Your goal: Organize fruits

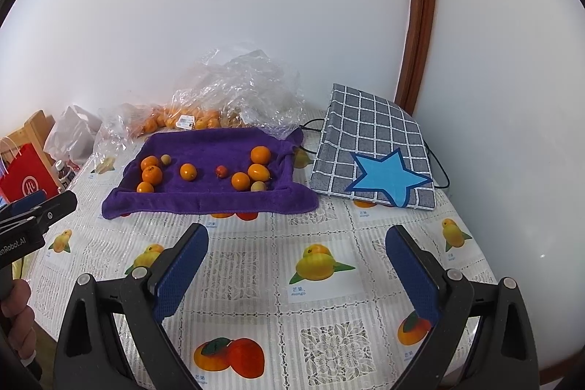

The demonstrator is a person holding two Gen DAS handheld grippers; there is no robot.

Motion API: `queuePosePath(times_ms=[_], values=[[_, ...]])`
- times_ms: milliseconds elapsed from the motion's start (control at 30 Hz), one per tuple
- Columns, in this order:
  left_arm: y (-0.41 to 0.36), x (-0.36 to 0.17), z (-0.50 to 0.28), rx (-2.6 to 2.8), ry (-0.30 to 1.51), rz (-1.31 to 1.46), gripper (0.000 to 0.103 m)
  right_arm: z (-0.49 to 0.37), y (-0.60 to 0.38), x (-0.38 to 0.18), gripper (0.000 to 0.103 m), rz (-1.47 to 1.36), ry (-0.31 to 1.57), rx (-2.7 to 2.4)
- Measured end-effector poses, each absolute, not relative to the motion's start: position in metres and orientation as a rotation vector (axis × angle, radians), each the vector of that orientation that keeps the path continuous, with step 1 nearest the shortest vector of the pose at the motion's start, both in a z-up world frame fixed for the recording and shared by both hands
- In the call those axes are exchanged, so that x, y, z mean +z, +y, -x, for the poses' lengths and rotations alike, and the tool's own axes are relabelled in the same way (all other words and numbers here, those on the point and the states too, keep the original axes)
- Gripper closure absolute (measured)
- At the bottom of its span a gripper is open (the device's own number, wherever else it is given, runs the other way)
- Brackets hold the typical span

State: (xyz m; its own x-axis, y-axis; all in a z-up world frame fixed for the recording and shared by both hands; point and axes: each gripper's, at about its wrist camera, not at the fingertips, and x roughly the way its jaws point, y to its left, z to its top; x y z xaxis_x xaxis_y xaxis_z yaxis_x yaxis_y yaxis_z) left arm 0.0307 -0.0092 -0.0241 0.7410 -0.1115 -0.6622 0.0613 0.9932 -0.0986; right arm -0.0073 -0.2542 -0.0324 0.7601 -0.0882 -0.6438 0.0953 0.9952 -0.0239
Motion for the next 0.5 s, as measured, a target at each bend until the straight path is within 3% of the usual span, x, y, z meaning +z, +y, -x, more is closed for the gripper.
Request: queuePosePath(times_ms=[500], values=[[-0.007,-0.031,-0.0366,-0.077,0.736,0.077,0.013,-0.0012,-0.2472,-0.0384,0.006,-0.002,0.712,-0.1]])
